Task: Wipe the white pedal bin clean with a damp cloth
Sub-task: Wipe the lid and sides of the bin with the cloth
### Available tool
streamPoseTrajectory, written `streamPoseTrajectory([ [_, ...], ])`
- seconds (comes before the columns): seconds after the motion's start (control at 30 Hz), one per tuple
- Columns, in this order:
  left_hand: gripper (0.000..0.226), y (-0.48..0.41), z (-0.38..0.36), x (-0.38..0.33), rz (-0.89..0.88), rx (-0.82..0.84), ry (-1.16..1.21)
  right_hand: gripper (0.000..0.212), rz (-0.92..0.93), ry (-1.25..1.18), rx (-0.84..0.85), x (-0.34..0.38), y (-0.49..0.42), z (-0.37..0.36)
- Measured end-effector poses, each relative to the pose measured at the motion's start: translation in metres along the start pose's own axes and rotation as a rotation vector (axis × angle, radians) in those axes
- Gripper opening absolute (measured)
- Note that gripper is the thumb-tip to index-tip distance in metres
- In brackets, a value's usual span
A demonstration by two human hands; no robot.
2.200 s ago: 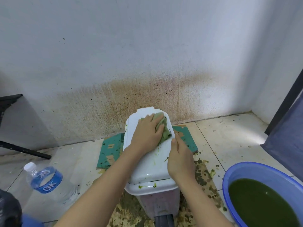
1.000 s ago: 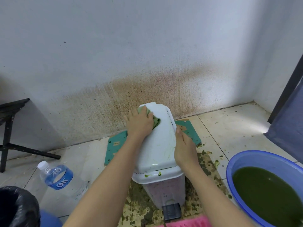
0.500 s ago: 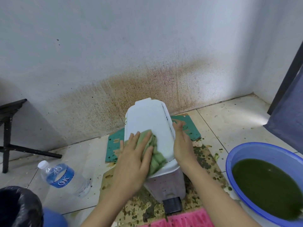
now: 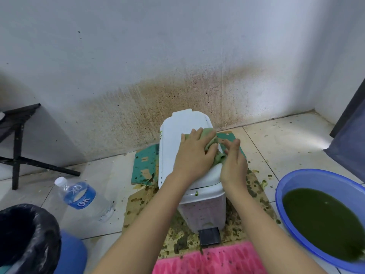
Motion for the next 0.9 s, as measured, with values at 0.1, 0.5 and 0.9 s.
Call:
streamPoseTrajectory([
  [0.1, 0.045, 0.047, 0.001, -0.002, -0.028, -0.078, -0.004, 0.080, 0.014, 0.069, 0.003, 0.002, 0.003, 0.000],
  [0.5, 0.043, 0.118, -0.002, 0.043, 0.307, -0.515, 0.652, 0.045, 0.271, 0.614, 0.092, 0.022, 0.005, 0.000],
  [0.9, 0.041, 0.107, 0.001, 0.039, 0.383, -0.456, 1.093, 0.068, 0.329, 1.288, 0.451, 0.031, -0.007, -0.056],
])
Point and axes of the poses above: each hand's wrist, its own y-axis away from the middle knuckle, its own z-axis out of the back of the hand, x = y × z, the point moved 1 cm from there along -y, towards the middle knuckle, and after that the axes turned 1 degree about -x, right-handed, at the moved point
